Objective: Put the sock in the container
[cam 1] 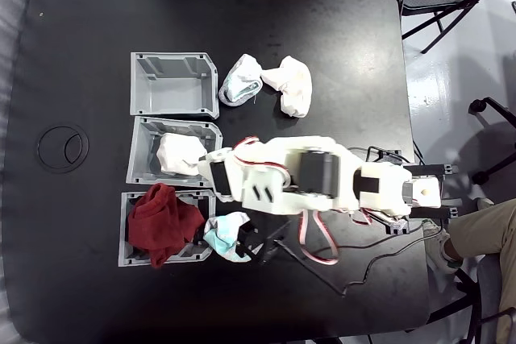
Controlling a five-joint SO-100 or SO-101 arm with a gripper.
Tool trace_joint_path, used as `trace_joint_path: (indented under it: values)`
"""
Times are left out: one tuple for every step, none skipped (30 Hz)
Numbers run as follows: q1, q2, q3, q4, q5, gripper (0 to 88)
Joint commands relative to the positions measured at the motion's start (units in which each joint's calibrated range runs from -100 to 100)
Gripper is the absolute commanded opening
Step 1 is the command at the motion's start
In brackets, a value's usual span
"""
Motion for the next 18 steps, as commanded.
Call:
trace_joint_path:
  values:
    - [-0.6,-8.3,-1.4,1.9,-0.3,1.3]
    - [-0.7,-9.7,-1.4,1.9,-0.3,1.3]
    - [-0.7,-11.1,-1.4,1.9,-0.3,1.3]
    - [-1.1,-12.5,-1.4,1.9,-0.3,1.3]
    - [-1.2,-13.8,-1.4,1.9,-0.3,1.3]
    - [-1.3,-15.2,-1.4,1.9,-0.3,1.3]
    - [-1.3,-16.4,-1.4,1.9,-0.3,1.3]
    - [-1.3,-17.6,-1.4,1.9,-0.3,1.3]
    - [-1.2,-18.9,-1.4,1.9,-0.3,1.3]
    - [-1.0,-20.3,-1.4,1.9,-0.3,1.3]
    - [-0.9,-21.6,-1.4,1.9,-0.3,1.3]
    - [-0.8,-23.0,-1.4,1.9,-0.1,1.3]
    - [-0.8,-24.4,-1.4,1.9,0.0,1.3]
    - [-0.8,-25.8,-1.4,1.9,0.1,1.3]
    - [-0.8,-27.1,-1.4,1.9,0.1,1.3]
    - [-0.8,-28.6,-1.4,1.9,0.1,1.3]
    - [-0.8,-29.9,-1.4,1.9,0.1,1.3]
    - [-0.8,-31.2,-1.4,1.9,-0.1,1.3]
